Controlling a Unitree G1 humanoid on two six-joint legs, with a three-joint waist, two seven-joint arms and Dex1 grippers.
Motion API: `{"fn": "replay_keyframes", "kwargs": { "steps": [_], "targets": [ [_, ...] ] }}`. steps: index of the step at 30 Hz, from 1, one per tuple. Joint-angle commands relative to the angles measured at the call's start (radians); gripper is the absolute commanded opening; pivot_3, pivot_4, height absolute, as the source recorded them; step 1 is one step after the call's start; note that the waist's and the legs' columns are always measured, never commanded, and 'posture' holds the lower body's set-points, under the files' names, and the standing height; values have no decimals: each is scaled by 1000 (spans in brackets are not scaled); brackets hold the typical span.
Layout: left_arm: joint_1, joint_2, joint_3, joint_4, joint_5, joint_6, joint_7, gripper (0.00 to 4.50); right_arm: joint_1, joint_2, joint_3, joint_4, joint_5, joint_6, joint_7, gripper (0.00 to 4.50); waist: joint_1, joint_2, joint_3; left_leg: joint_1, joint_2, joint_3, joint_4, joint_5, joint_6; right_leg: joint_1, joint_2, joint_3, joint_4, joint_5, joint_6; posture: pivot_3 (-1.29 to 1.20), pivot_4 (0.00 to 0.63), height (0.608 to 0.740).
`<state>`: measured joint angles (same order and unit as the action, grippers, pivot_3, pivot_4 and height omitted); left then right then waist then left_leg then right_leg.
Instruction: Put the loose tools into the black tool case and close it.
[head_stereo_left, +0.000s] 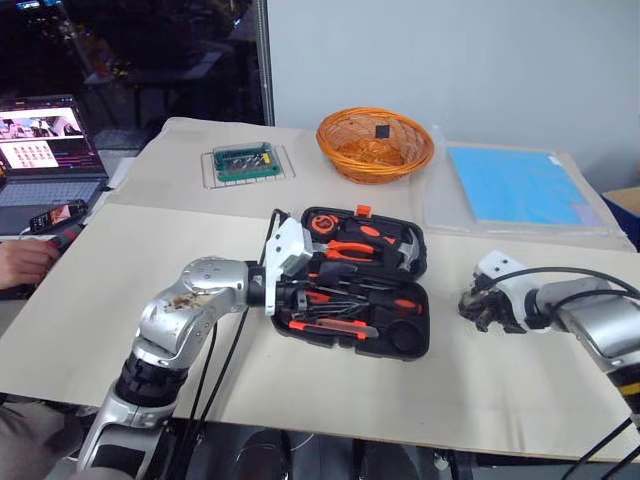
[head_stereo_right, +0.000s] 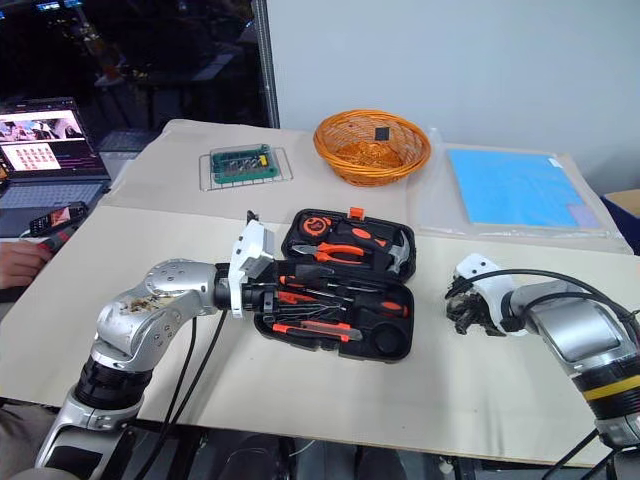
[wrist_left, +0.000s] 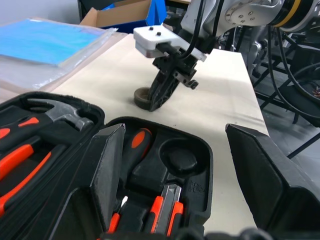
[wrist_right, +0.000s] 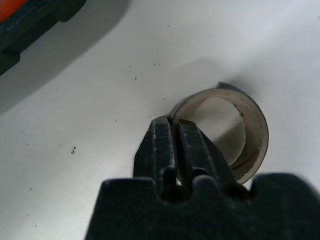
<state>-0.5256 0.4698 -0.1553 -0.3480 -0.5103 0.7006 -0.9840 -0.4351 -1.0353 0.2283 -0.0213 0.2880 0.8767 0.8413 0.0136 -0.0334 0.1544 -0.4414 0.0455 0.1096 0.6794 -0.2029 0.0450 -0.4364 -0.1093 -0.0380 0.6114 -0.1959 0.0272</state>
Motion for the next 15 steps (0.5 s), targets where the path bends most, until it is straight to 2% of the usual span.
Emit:
{"fn": "replay_keyframes", "kwargs": {
  "steps": [1, 5, 7, 11, 15],
  "targets": [
    [25, 14, 25, -52, -23, -10, 18, 3436, 8, -26, -77, -51, 7, -7, 26, 85, 0, 0, 0, 0, 0, 0, 0, 0, 0, 0, 0, 0, 0, 0, 0, 0, 150, 740],
    [75, 72, 57, -70, -54, -12, -20, 3436, 53, -80, -200, -298, 162, 98, 119, 85, -1, 2, 1, 0, 1, 0, 0, 0, 0, -1, 0, 0, 0, 0, 0, 0, 150, 740],
    [114, 126, 75, -73, -59, -35, -58, 3436, 53, -106, -201, -440, 207, 132, 144, 85, -6, 2, 2, 0, 3, 1, 0, 0, 0, -2, 1, 0, 1, 0, 0, 0, 150, 740],
    [181, 211, 121, -87, -98, -57, -136, 3436, -32, -81, -90, -566, 228, 207, 137, 85, -8, 2, 2, 1, 5, 0, -1, 0, -1, -2, 3, -1, 1, 0, -3, 0, 150, 740],
    [204, 256, 150, -84, -129, -60, -172, 3436, -79, -58, 61, -551, 139, 185, 122, 85, -3, 3, 2, 1, 4, 1, 0, -3, -7, -3, 1, -1, 1, 0, -4, 0, 150, 740]
  ]
}}
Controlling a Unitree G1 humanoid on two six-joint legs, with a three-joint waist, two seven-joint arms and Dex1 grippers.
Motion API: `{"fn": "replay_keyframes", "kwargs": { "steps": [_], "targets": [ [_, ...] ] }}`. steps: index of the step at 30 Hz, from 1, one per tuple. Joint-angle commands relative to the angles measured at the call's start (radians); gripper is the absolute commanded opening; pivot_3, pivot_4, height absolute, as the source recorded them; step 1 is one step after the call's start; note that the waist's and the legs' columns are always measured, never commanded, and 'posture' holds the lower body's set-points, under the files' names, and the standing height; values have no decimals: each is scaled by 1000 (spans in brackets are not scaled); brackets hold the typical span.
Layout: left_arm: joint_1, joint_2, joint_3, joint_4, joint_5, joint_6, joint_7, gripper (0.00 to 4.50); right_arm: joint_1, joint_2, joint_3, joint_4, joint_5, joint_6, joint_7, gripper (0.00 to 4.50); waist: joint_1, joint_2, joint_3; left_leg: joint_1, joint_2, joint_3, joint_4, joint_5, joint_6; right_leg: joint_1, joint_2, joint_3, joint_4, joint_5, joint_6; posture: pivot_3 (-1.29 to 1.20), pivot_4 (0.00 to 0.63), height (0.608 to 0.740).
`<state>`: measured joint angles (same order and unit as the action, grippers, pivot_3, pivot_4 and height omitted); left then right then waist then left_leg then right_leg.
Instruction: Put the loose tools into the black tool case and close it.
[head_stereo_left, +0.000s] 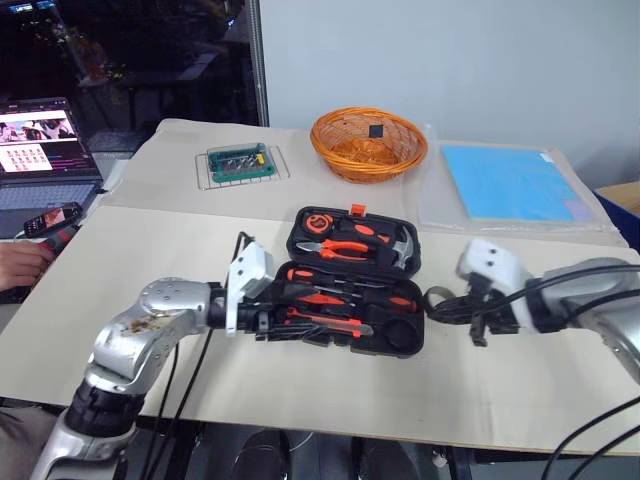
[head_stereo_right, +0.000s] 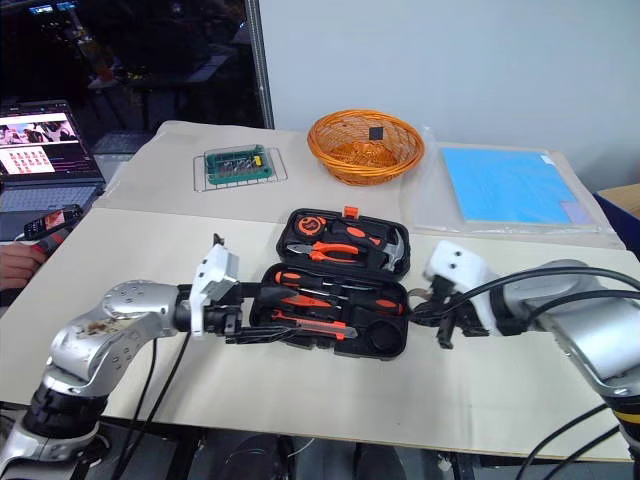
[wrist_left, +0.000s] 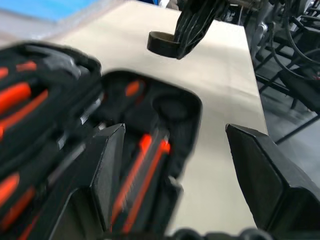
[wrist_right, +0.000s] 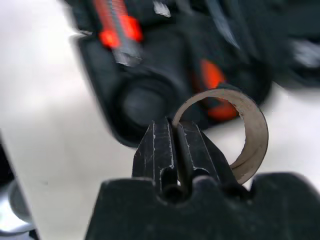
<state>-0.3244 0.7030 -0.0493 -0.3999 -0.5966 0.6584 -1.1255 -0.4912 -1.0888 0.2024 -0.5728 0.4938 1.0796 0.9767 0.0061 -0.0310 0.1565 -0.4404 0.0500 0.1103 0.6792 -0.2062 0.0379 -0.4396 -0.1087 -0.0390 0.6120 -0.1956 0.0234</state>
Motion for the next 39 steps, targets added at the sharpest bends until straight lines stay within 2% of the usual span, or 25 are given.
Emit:
{"fn": "replay_keyframes", "kwargs": {
  "steps": [1, 6, 7, 14, 18, 26, 32, 39],
  "targets": [
    [3, 26, 45, -32, -45, -21, -30, 3436, -23, -7, 108, 8, -83, -30, -12, 85, 7, 0, 0, 0, -1, 0, 0, 0, -1, 0, -2, 0, 0, 0, 0, 0, 150, 740],
    [14, 27, 47, -41, -51, -23, -15, 3436, -38, 19, 154, 12, -89, -34, 9, 85, 8, 0, 1, -2, -3, 3, 0, 1, 2, 0, -5, -1, -1, 0, 1, 0, 150, 740],
    [20, 27, 50, -47, -52, -22, -11, 3436, -39, 25, 168, 10, -94, -37, 15, 85, 7, 0, 1, -2, -3, 3, 0, 3, 6, 0, -5, 0, -1, 0, 1, 0, 150, 740],
    [38, 28, 49, -65, -45, -21, 22, 3436, -53, 64, 252, 36, -136, -69, 51, 85, 1, -1, 1, 0, 1, 2, 0, 3, 6, 0, 1, -1, 1, 1, -1, 0, 150, 740],
    [30, 25, 41, -68, -41, -17, 42, 3436, -57, 70, 267, 58, -156, -87, 79, 85, -2, -2, 0, 1, 1, 1, 0, 1, 1, 1, 1, -1, 0, 1, -2, 0, 150, 740],
    [22, 22, 37, -76, -47, -3, 79, 3436, -130, 104, 263, 69, -187, -115, 115, 85, -3, -2, 0, 1, 1, 2, 0, 2, 1, 0, 1, -1, 1, 1, -2, 0, 150, 740],
    [24, 23, 36, -90, -56, 5, 99, 3436, -130, 90, 297, 58, -214, -130, 153, 85, 0, -2, 0, 0, 1, 2, 0, 4, 5, -1, 1, -1, 0, 2, -2, 0, 150, 740],
    [26, 30, 41, -98, -59, 15, 116, 3436, -96, 50, 320, 123, -277, -165, 174, 85, 5, -2, 0, 0, 1, 2, 0, 1, 1, 0, 0, -1, 0, 1, -2, 0, 150, 740]
  ]
}}
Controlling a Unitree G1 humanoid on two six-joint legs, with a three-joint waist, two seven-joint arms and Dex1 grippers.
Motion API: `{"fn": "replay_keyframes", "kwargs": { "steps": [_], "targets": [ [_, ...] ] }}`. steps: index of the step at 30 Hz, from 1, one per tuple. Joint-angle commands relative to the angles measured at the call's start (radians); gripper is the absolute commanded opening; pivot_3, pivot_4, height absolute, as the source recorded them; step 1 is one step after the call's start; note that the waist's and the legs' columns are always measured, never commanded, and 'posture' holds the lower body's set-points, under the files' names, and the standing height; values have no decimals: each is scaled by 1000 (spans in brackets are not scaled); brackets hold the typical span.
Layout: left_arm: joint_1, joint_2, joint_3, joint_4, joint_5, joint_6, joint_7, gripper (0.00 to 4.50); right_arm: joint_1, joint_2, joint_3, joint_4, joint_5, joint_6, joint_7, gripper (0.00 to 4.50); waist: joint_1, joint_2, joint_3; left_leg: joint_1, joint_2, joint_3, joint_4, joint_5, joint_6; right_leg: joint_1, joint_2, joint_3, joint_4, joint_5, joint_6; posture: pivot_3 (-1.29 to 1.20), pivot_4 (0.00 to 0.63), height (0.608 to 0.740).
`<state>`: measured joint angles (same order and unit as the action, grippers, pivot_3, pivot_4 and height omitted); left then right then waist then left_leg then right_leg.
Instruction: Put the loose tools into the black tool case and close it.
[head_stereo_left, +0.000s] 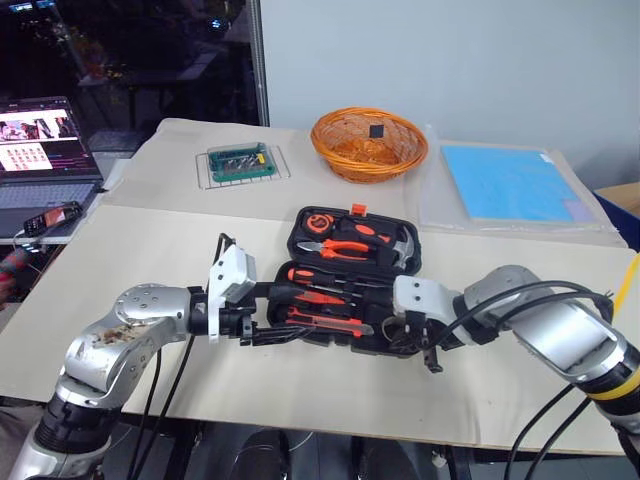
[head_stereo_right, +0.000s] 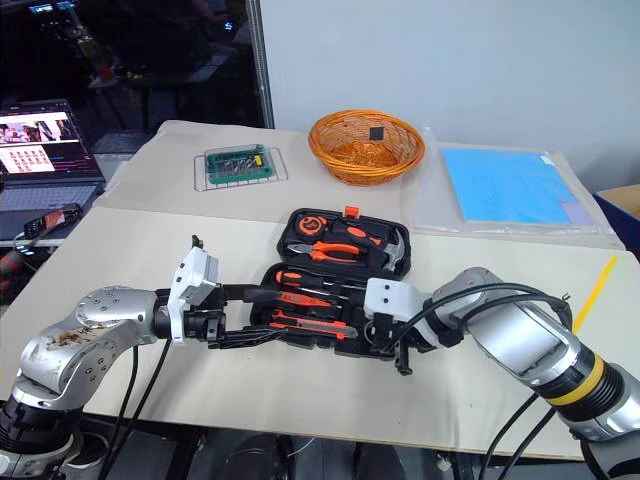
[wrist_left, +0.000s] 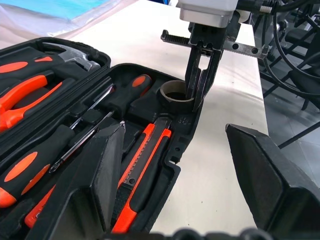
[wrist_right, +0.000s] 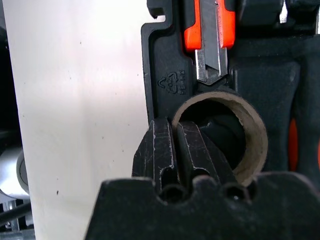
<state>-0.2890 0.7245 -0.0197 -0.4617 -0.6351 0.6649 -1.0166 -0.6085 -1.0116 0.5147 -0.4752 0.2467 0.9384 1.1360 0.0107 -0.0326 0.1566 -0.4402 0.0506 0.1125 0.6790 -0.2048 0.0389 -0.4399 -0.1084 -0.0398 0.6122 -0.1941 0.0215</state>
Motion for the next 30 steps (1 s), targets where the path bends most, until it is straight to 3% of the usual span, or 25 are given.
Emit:
{"fn": "replay_keyframes", "kwargs": {
  "steps": [1, 10, 12, 14, 21, 25, 30],
  "targets": [
    [-8, 10, 12, -37, -21, 9, 9, 3436, 25, -32, 4, 30, -35, -29, 17, 85, 1, 0, 0, 0, 0, 0, 0, 0, 0, 0, 0, 0, 0, 0, 0, 0, 150, 740],
    [-12, 9, 14, -37, -19, 17, 25, 3436, 49, -66, -9, 54, -61, -64, 42, 85, 6, 0, 0, 0, -2, 0, 1, 0, 0, 1, -2, 0, -1, 0, 1, 0, 150, 740],
    [-9, 8, 15, -35, -19, 14, 26, 3436, 58, -61, -13, 50, -50, -74, 50, 740, 8, 0, 0, 0, -2, 0, 1, 0, -1, 1, -3, 0, -1, 0, 1, 0, 150, 740],
    [-7, 5, 18, -35, -23, 16, 33, 3436, 66, -46, -40, 49, -37, -75, 39, 1101, 10, 0, 0, 0, -2, 0, 1, 0, -1, 1, -3, -1, -1, 0, 1, 0, 150, 740],
    [11, 9, 49, -19, -46, 23, 49, 3436, 108, -6, -270, -29, 93, 2, -11, 3599, 11, 0, 0, -1, -2, 0, -1, 2, 4, 0, -2, -1, -1, 0, 0, 0, 150, 740],
    [-9, -19, 84, 6, -87, 61, 98, 3436, 189, 12, -451, -107, 149, 6, -83, 3599, 11, -1, 0, -1, -1, 0, -1, 2, 4, 0, -2, -1, 0, 0, 0, 0, 150, 740],
    [-38, -50, 119, 49, -95, 94, 187, 3436, 274, 41, -563, -189, 179, 15, -168, 3599, 11, -1, 0, -1, -1, 0, 0, 0, 0, 1, -2, -1, 0, -1, 2, 0, 150, 740]
  ]
}}
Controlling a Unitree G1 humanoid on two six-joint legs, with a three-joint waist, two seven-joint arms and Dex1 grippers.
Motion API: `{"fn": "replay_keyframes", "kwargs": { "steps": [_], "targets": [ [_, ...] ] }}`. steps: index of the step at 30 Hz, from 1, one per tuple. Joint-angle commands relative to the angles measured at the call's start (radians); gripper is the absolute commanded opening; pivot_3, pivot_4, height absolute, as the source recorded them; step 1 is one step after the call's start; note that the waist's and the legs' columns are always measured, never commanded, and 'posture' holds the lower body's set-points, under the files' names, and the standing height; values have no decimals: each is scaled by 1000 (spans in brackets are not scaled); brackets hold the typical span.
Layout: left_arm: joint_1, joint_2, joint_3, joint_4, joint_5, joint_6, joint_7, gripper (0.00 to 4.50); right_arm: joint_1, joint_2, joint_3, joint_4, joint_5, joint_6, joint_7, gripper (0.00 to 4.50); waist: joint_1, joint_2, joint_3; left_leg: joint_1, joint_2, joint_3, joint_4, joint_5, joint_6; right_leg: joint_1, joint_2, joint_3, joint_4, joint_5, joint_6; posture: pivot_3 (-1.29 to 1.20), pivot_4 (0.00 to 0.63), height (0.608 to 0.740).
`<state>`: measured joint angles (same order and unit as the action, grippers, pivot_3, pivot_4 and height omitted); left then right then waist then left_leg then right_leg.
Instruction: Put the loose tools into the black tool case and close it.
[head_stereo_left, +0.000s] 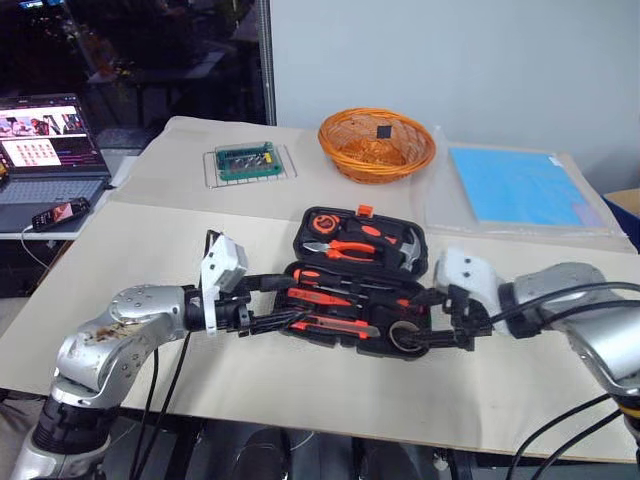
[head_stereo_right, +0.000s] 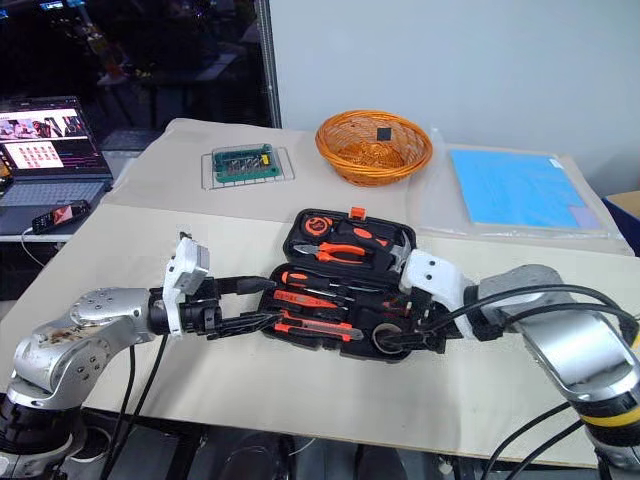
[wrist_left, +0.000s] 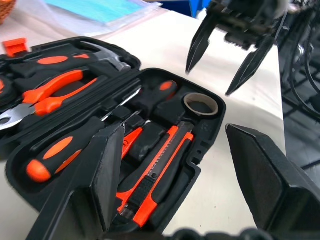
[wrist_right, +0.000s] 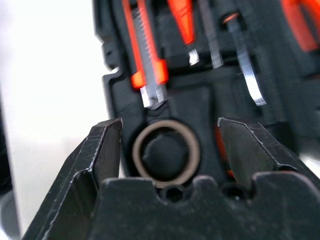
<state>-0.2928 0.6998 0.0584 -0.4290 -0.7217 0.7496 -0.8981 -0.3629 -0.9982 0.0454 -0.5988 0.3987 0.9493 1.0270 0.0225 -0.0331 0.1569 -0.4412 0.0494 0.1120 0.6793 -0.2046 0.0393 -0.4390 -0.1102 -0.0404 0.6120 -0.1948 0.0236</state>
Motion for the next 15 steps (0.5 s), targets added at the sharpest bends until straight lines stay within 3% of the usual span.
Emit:
{"fn": "replay_keyframes", "kwargs": {
  "steps": [1, 4, 5, 9, 15],
  "targets": [
    [-49, -47, 55, 33, -4, 11, 113, 3436, 31, 58, -124, -76, 52, 32, -90, 3599, 0, 0, 0, 0, 0, 0, 0, 0, 0, 0, 0, 0, 0, 0, 0, 0, 150, 740],
    [-110, -103, 66, 79, 17, 65, 254, 3436, -3, 161, -177, -83, 23, 98, -267, 3599, -1, -1, 0, 0, 0, -1, 0, 1, 1, 1, 0, 0, 1, 1, 0, 0, 150, 740],
    [-139, -121, 62, 98, 27, 96, 308, 3436, -50, 200, -177, -67, -14, 182, -358, 3599, -2, 0, 0, 0, 0, -1, 1, 2, 3, 1, 1, 0, 1, 1, 0, 0, 150, 740],
    [-273, -164, 55, 232, 32, 238, 414, 3436, -251, 391, -220, 105, 24, 400, -493, 3599, -12, -1, 1, 0, -1, 0, 1, 3, 3, 1, 1, 1, 1, 4, 0, 0, 150, 740],
    [-559, -242, -33, 669, 185, 252, 478, 3436, -431, 527, -223, 445, -103, 415, -706, 3599, -8, -1, 1, -2, -3, 2, 0, 5, 3, 0, 4, 0, 0, 11, 1, 0, 150, 740]
  ]
}}
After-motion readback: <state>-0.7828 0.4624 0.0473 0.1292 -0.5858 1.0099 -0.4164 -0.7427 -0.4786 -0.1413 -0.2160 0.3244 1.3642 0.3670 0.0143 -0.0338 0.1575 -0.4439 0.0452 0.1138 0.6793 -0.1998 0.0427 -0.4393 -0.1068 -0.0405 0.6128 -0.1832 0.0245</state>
